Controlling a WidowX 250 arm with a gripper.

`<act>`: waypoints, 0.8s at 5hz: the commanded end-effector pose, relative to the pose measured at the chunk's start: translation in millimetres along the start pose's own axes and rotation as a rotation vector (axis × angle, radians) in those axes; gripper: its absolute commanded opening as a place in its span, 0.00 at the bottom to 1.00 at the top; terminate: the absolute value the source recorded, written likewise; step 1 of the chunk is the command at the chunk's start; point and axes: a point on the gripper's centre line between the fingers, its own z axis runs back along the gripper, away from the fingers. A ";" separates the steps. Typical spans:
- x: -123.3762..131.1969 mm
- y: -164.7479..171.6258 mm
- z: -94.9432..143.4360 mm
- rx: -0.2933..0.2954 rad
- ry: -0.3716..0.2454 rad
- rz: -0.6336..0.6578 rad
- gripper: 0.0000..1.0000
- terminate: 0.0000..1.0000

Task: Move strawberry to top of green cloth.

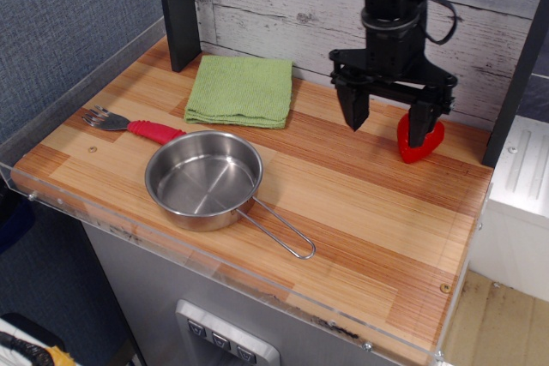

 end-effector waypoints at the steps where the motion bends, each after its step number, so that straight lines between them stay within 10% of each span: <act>1: 16.2 -12.1 1.7 -0.003 -0.053 -0.040 1.00 0.00; 3: 26.1 -19.8 -17.8 0.012 -0.034 -0.076 1.00 0.00; 4: 29.8 -23.6 -24.7 0.020 -0.033 -0.085 0.00 0.00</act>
